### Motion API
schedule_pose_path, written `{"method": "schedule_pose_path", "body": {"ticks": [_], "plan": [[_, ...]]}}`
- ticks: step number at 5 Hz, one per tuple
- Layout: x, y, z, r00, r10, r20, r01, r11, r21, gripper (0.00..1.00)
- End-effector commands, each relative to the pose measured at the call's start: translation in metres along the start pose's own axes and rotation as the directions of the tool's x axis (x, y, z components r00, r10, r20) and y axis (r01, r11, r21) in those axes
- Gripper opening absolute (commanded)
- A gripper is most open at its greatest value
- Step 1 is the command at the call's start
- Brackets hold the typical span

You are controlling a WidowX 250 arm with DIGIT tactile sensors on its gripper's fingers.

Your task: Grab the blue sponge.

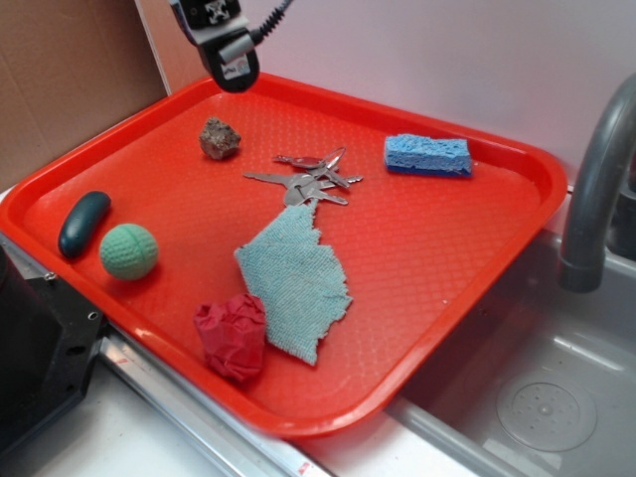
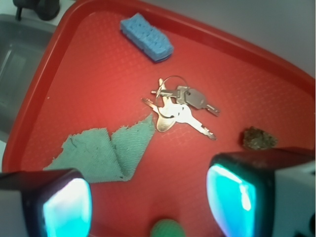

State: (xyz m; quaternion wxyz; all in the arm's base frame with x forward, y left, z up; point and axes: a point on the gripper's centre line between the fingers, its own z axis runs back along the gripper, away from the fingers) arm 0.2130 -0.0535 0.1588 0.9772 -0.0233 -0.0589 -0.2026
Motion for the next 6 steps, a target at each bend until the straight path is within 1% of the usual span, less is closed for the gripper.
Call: {"method": "schedule_pose_path", "body": {"ticks": [1, 2, 3, 4, 5, 6], "plan": [[0.012, -0.005, 0.014, 0.999, -0.009, 0.05, 0.009, 1.0, 0.008, 1.0], [0.042, -0.002, 0.003, 0.994, -0.103, 0.026, 0.102, 0.993, 0.064, 1.0], [0.065, 0.005, -0.014, 0.984, -0.173, 0.048, 0.17, 0.983, 0.069, 1.0], [0.085, 0.017, -0.04, 0.973, -0.224, 0.056, 0.22, 0.972, 0.08, 1.0], [0.097, 0.022, -0.06, 0.971, -0.234, 0.046, 0.226, 0.966, 0.127, 1.0], [0.107, 0.017, -0.087, 0.979, -0.187, 0.076, 0.178, 0.978, 0.107, 1.0]]}}
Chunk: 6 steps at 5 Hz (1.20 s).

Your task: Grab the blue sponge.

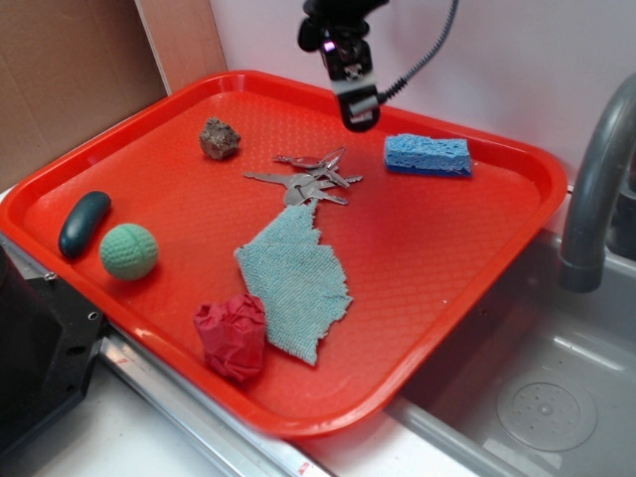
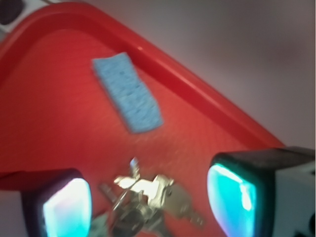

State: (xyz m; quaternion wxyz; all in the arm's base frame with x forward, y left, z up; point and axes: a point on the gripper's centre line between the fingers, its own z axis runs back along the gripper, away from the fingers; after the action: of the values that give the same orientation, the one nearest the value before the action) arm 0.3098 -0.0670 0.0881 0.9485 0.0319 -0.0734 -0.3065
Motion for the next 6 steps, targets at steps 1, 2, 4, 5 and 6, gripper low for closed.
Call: {"method": "schedule_pose_path", "body": {"ticks": [1, 2, 4, 5, 6], "plan": [[0.032, -0.011, -0.015, 0.994, -0.018, 0.108, 0.017, 1.0, 0.015, 1.0], [0.049, -0.014, -0.024, 0.988, -0.086, 0.125, 0.087, 0.996, 0.002, 1.0], [0.043, -0.023, -0.047, 0.983, -0.164, 0.084, 0.169, 0.983, -0.065, 1.0], [0.037, -0.023, -0.054, 0.992, -0.112, 0.053, 0.116, 0.99, -0.076, 0.0], [0.022, -0.029, -0.045, 1.0, -0.025, -0.007, 0.025, 0.998, -0.063, 0.0]]}}
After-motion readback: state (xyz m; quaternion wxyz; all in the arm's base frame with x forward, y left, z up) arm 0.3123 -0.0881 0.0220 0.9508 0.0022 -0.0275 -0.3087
